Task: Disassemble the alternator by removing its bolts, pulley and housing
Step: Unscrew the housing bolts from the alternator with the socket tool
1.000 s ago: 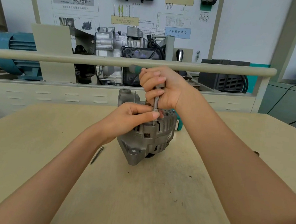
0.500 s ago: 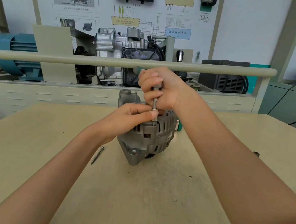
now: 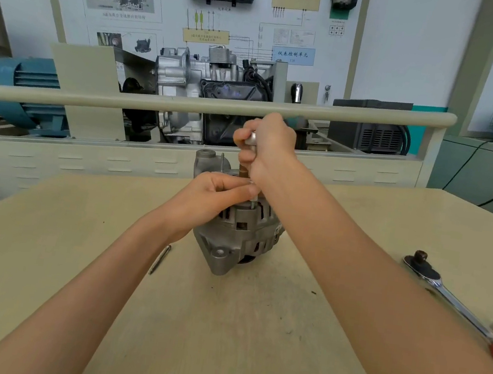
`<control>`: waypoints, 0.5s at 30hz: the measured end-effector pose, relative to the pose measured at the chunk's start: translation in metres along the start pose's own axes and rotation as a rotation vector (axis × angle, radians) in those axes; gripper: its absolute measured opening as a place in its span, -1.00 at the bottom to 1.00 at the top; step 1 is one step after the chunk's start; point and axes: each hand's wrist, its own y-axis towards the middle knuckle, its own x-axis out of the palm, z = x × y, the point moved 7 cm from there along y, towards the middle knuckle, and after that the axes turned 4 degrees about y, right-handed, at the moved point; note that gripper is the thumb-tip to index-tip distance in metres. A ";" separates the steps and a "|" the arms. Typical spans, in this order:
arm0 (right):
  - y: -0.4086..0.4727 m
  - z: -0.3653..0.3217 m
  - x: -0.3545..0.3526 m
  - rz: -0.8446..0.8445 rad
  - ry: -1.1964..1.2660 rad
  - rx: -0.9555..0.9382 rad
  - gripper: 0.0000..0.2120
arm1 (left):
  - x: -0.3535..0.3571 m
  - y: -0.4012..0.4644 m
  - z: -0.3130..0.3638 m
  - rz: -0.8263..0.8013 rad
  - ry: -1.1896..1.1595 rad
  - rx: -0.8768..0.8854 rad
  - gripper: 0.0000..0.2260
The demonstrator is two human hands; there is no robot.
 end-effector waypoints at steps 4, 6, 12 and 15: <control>0.007 0.007 0.009 -0.312 0.004 0.328 -0.67 | 0.001 0.000 -0.002 -0.018 0.030 -0.029 -0.83; 0.002 0.012 0.015 -0.497 -0.005 0.479 -0.70 | 0.001 0.001 -0.001 -0.021 0.042 -0.029 -0.84; -0.003 0.015 0.015 -0.485 0.067 0.517 -0.71 | 0.000 0.002 0.002 -0.001 0.057 0.015 -0.85; 0.007 0.002 -0.003 -0.094 0.064 0.106 -0.76 | 0.002 0.002 0.004 -0.003 0.056 0.051 -0.78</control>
